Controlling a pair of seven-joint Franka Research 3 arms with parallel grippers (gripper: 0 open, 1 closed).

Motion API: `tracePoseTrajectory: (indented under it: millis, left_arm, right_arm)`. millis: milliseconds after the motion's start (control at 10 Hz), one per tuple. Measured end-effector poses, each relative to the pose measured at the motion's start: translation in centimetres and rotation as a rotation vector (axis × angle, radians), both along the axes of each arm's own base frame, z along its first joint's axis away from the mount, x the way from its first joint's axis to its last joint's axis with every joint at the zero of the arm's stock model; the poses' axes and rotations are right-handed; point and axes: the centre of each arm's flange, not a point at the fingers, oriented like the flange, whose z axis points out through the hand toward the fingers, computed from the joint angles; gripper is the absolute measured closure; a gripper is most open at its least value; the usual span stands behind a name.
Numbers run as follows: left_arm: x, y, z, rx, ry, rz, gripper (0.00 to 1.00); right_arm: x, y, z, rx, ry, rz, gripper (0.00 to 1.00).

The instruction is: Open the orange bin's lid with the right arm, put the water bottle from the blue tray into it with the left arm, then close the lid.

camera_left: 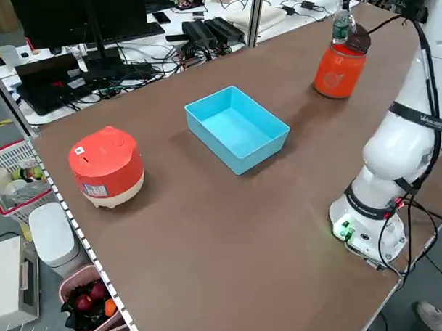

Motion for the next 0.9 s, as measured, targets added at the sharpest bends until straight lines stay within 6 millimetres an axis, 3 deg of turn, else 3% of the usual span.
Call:
tracePoseTrajectory:
  millis: [200, 500, 900]
  left_arm:
    - [-0.6, -2.4, -2.6, 0.012, 0.013, -0.011, 0.63]
    - [-1.4, -4.0, -3.7, 0.004, 0.022, -0.034, 0.62]
    - [-0.1, -3.2, -3.4, 0.024, -0.023, -0.028, 0.26]
  right_arm:
    - [0.1, -0.2, 0.0, 0.0, 0.0, -0.004, 0.99]
    - [0.2, -0.3, 0.0, 0.0, 0.0, -0.006, 0.99]
    - [0.2, -0.3, 0.0, 0.0, 0.001, -0.006, 0.99]
